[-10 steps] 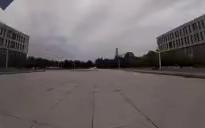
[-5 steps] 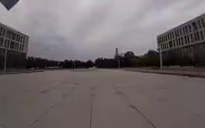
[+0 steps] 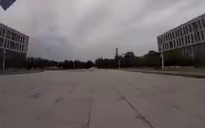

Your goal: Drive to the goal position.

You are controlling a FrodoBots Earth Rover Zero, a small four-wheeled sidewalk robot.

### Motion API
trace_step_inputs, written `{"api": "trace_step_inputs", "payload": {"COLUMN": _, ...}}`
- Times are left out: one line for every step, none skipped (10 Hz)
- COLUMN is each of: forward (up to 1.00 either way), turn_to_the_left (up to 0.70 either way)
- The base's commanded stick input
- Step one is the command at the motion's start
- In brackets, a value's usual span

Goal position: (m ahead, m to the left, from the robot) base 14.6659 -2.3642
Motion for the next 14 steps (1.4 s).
{"api": "trace_step_inputs", "payload": {"forward": 0.70, "turn_to_the_left": 0.00}}
{"api": "trace_step_inputs", "payload": {"forward": 0.70, "turn_to_the_left": 0.00}}
{"api": "trace_step_inputs", "payload": {"forward": 0.70, "turn_to_the_left": 0.00}}
{"api": "trace_step_inputs", "payload": {"forward": 0.70, "turn_to_the_left": 0.00}}
{"api": "trace_step_inputs", "payload": {"forward": 0.70, "turn_to_the_left": 0.00}}
{"api": "trace_step_inputs", "payload": {"forward": 0.70, "turn_to_the_left": 0.00}}
{"api": "trace_step_inputs", "payload": {"forward": 0.70, "turn_to_the_left": 0.00}}
{"api": "trace_step_inputs", "payload": {"forward": 0.70, "turn_to_the_left": 0.00}}
{"api": "trace_step_inputs", "payload": {"forward": 0.70, "turn_to_the_left": 0.00}}
{"api": "trace_step_inputs", "payload": {"forward": 0.70, "turn_to_the_left": 0.00}}
{"api": "trace_step_inputs", "payload": {"forward": 0.61, "turn_to_the_left": 0.00}}
{"api": "trace_step_inputs", "payload": {"forward": 0.51, "turn_to_the_left": 0.00}}
{"api": "trace_step_inputs", "payload": {"forward": 0.42, "turn_to_the_left": 0.00}}
{"api": "trace_step_inputs", "payload": {"forward": 0.32, "turn_to_the_left": 0.00}}
